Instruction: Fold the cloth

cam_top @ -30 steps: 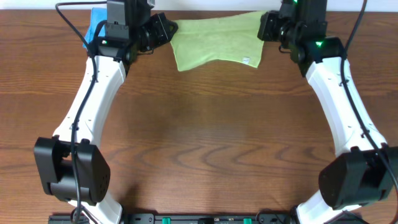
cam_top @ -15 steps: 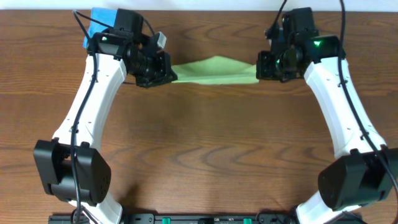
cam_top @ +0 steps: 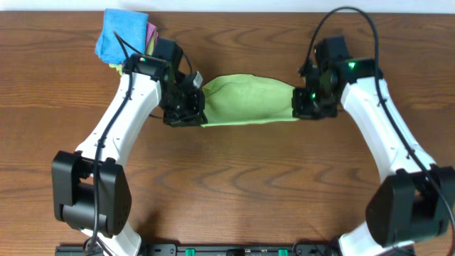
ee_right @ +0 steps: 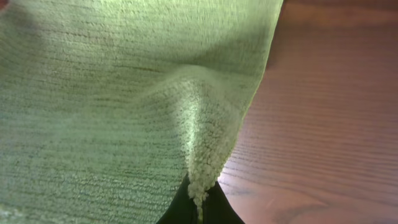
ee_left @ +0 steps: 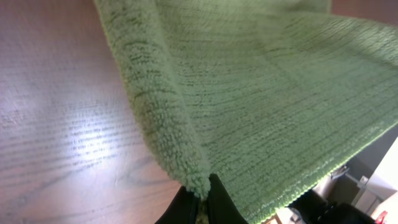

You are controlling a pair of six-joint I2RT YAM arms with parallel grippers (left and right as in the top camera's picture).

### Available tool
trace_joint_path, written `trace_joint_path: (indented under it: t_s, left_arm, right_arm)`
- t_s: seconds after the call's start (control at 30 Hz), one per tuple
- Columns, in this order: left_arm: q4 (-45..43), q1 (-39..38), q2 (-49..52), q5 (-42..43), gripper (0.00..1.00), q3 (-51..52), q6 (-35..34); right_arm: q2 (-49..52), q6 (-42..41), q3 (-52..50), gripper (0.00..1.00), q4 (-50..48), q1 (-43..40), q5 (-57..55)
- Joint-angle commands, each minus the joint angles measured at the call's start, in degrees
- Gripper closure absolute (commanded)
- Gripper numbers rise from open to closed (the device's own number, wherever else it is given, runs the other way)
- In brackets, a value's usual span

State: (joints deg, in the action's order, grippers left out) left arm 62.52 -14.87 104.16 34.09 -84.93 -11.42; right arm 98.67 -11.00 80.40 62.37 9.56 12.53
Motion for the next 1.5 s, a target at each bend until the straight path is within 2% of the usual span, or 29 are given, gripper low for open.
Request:
trace_joint_path:
  t_s: [0.0, 0.17, 0.4, 0.7, 0.9, 1.1, 1.47]
  left_arm:
    - [0.4, 0.1, -0.2, -4.3, 0.94, 3.2, 2.3]
    - [-0.7, -0.9, -0.2, -4.2, 0.94, 8.3, 2.2]
    - [-3.7, -4.7, -1.1, -3.9, 0.94, 14.3, 1.9]
    - [-5.2, -7.1, -1.2, -4.5, 0.94, 16.3, 0.8]
    - [-7.0, -4.7, -1.9, -7.3, 0.94, 16.2, -2.8]
    - [-16.3, -1.2, -3.0, -7.0, 0.94, 16.2, -8.1]
    - [-34.8, -1.3, -2.9, -10.5, 0.94, 16.2, -11.8]
  right_arm:
    - [-5.9, 1.2, -5.1, 0.98, -1.6, -0.5, -3.2]
    - [-10.4, 0.6, -13.8, 0.98, -4.2, -0.5, -2.7]
    - [-11.0, -0.7, -22.3, 0.99, -5.9, -0.5, -2.2]
    - [-11.0, -0.9, -23.7, 0.98, -7.3, -0.5, -2.3]
    - [-11.0, -2.2, -23.7, 0.98, -13.0, -0.5, -6.6]
    - [-11.0, -2.2, -23.7, 0.99, -23.6, -0.5, -9.6]
    - [-8.3, -1.6, -23.7, 0.99, -38.7, -0.5, -12.8]
